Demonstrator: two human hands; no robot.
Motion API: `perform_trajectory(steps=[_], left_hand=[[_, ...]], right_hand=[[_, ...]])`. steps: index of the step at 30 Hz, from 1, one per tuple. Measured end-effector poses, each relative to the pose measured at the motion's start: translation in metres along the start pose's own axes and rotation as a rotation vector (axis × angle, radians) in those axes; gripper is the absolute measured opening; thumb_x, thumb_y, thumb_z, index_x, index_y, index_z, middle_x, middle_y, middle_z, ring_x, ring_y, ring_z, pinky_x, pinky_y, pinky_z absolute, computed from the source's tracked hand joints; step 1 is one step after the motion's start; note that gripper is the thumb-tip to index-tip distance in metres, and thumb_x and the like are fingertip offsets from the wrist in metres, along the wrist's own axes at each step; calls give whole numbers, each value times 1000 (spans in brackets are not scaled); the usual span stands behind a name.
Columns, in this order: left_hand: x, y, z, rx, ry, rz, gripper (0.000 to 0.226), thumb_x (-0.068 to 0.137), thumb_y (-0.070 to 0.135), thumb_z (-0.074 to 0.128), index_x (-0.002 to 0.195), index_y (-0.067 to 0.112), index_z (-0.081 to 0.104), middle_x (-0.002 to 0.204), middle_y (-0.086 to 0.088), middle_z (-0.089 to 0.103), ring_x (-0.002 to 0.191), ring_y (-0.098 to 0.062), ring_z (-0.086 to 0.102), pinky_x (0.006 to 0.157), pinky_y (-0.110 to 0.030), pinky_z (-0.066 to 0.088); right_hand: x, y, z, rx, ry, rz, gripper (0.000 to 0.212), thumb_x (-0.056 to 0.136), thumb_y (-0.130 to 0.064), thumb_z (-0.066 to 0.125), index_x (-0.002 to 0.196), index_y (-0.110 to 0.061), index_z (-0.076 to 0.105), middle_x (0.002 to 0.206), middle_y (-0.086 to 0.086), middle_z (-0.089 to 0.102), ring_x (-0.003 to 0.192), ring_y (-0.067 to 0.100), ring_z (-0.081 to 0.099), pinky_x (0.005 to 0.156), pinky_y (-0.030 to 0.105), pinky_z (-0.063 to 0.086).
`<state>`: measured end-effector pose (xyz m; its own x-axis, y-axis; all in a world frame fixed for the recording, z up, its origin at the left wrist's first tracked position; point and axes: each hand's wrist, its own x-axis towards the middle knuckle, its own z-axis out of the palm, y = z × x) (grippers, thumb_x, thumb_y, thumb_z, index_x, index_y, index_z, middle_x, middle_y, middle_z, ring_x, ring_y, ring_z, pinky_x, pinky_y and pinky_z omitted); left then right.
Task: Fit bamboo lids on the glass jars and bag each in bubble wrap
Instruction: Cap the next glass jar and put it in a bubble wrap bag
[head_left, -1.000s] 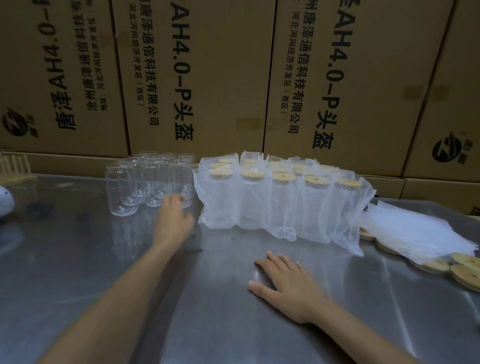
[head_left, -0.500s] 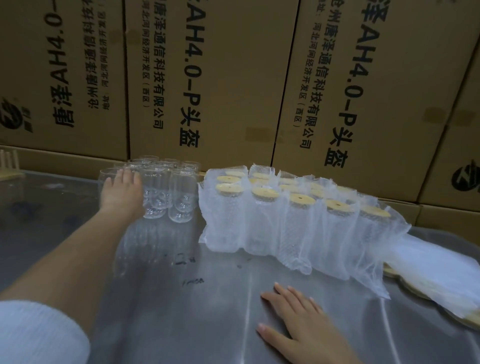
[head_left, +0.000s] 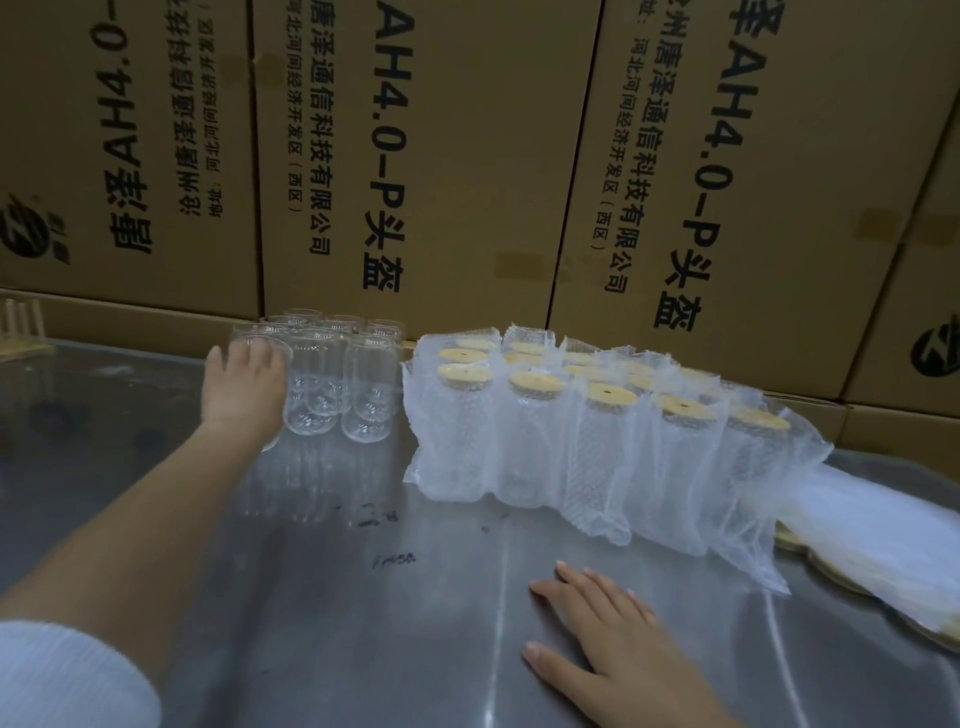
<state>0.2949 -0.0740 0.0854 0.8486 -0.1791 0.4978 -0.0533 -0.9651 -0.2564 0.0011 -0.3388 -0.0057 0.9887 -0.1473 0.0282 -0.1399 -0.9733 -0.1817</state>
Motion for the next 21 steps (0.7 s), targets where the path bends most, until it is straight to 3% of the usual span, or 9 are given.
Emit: perform_trajectory(steps=[5, 9, 11, 14, 16, 21], left_hand=[[-31, 9, 7, -19, 6, 136, 36, 90, 15, 54, 125, 25, 53, 126, 5, 57, 126, -18, 46, 114, -44, 21], [-70, 15, -6, -51, 76, 232, 34, 86, 12, 54, 117, 25, 58, 115, 8, 59, 114, -17, 55, 108, -38, 26], [-96, 19, -21, -100, 145, 301, 31, 81, 14, 58, 110, 23, 61, 107, 7, 61, 106, -20, 58, 97, -35, 32], [-142, 26, -50, -232, 291, 424, 36, 50, 4, 80, 81, 14, 66, 74, -2, 63, 71, -28, 65, 73, -39, 41], [-176, 34, -73, -293, 393, 499, 44, 31, -3, 81, 68, 13, 64, 62, -2, 58, 55, -26, 60, 63, -35, 41], [-237, 69, -117, -417, 500, 648, 35, 42, 5, 83, 68, 18, 64, 66, 2, 59, 59, -24, 60, 66, -36, 26]], right_hand=[[-2, 4, 4, 40, 18, -17, 62, 86, -75, 27, 143, -52, 20, 159, -23, 5, 146, 0, -1, 119, 31, 1], [-2, 6, 5, 57, 26, -23, 66, 84, -77, 25, 143, -49, 24, 160, -17, 11, 147, 5, 5, 120, 33, 4], [-1, 5, 4, 76, 45, -18, 62, 86, -74, 30, 142, -47, 29, 160, -14, 16, 147, 7, 11, 119, 34, 7], [-2, 3, 2, 92, 135, -8, 61, 89, -69, 40, 141, -37, 36, 153, -10, 33, 140, 9, 27, 112, 28, 20], [-6, 2, 0, 137, 185, 16, 66, 88, -66, 47, 143, -31, 35, 149, -7, 39, 136, 11, 35, 108, 27, 28], [-27, -4, -6, 268, 414, -77, 80, 82, -52, 67, 147, -23, 28, 148, -8, 41, 132, 10, 42, 107, 28, 36]])
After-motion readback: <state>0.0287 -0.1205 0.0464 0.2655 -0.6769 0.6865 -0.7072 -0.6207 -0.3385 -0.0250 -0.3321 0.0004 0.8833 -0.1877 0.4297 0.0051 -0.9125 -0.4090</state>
